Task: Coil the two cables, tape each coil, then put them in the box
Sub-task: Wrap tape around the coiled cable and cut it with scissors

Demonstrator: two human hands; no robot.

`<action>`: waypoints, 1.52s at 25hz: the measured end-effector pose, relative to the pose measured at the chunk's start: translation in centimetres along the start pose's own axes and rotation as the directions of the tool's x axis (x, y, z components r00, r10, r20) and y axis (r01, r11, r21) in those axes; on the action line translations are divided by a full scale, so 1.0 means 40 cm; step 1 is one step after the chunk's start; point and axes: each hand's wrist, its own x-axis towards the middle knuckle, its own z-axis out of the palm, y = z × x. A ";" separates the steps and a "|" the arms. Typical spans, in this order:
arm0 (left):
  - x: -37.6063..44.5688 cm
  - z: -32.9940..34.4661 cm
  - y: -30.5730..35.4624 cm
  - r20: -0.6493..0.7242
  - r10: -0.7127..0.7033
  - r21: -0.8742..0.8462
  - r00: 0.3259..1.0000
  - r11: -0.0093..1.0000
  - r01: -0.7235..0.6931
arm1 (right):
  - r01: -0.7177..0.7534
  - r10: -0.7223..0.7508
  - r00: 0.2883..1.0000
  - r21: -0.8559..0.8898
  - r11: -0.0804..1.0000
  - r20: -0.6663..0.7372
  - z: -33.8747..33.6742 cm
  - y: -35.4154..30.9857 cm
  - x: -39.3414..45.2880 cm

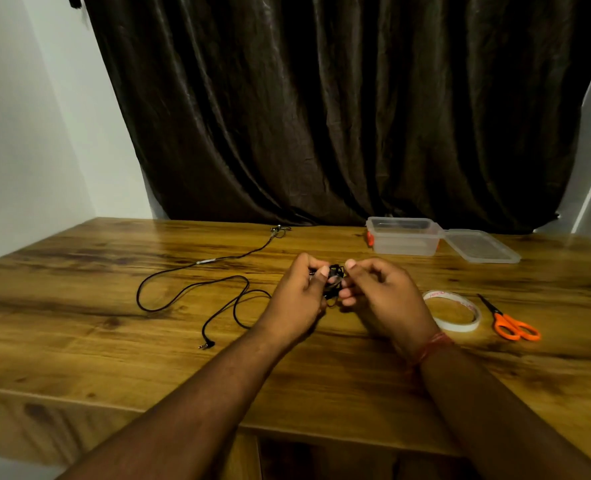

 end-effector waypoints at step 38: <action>-0.010 0.015 0.018 -0.065 0.207 0.305 0.976 0.935 -0.178 | -0.394 0.335 0.919 0.440 0.807 0.209 0.016 -0.033 -0.022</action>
